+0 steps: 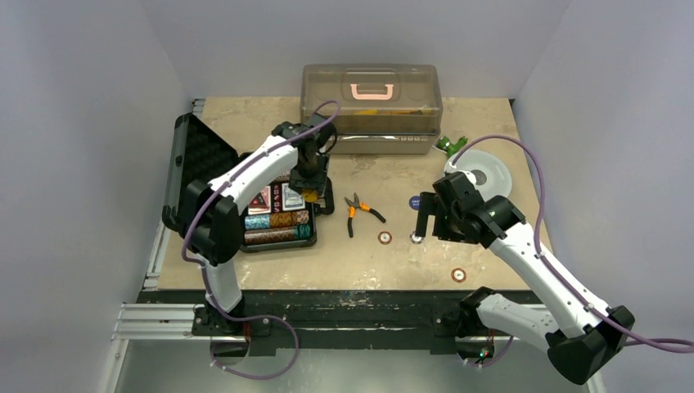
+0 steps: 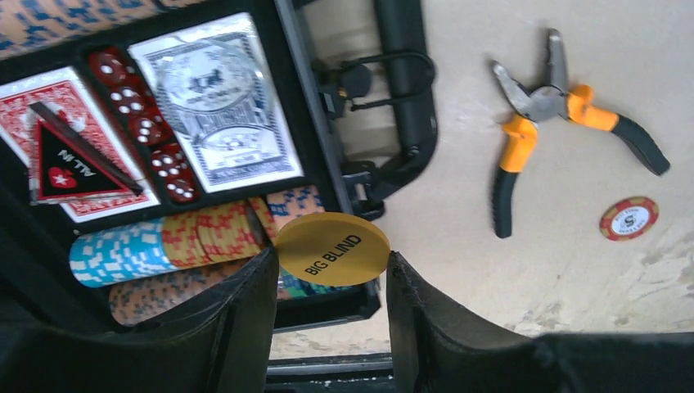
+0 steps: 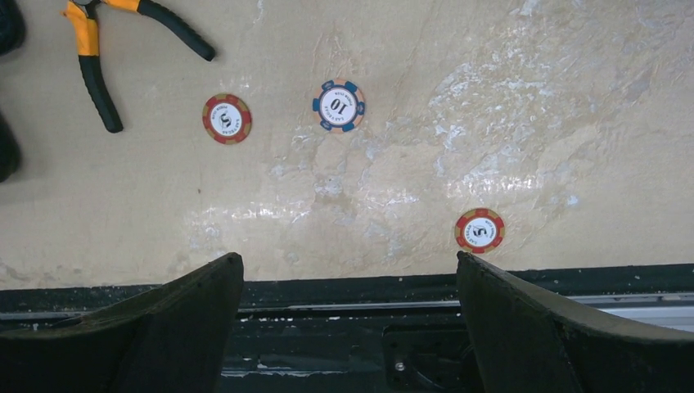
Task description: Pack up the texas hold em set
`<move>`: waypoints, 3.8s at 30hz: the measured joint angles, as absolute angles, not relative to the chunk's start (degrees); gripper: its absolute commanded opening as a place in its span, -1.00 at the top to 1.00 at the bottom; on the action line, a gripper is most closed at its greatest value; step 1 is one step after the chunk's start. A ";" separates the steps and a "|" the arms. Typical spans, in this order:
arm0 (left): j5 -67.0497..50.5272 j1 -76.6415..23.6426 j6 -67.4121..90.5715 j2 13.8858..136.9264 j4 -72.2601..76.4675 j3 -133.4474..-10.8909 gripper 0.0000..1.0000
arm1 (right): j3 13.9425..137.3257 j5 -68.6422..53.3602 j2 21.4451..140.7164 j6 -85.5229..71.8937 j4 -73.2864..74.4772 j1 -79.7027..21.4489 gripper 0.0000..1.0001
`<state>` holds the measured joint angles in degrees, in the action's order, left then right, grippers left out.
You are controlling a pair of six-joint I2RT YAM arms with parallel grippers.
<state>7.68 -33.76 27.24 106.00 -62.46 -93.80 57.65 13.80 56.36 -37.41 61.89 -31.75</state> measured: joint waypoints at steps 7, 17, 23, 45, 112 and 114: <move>3.92 -26.65 23.46 108.47 -64.69 -94.15 0.41 | 59.33 13.87 59.66 -36.38 61.56 -31.75 -0.97; -1.52 -21.82 18.13 112.44 -69.10 -94.39 0.42 | 60.73 13.85 63.61 -34.92 59.94 -31.75 -0.98; -4.05 -20.88 15.31 116.62 -71.90 -98.28 0.42 | 61.08 13.80 64.88 -34.46 59.11 -31.75 -0.98; -7.81 -18.83 11.49 125.08 -78.22 -105.95 0.42 | 61.17 13.82 65.28 -33.80 59.07 -31.75 -0.98; -10.13 -17.21 16.49 122.69 -70.37 -100.38 0.57 | 60.23 11.16 61.39 -34.13 58.85 -31.75 -0.98; -10.11 -17.21 16.51 123.44 -69.97 -100.38 0.56 | 60.23 11.14 61.39 -34.30 58.85 -31.75 -0.98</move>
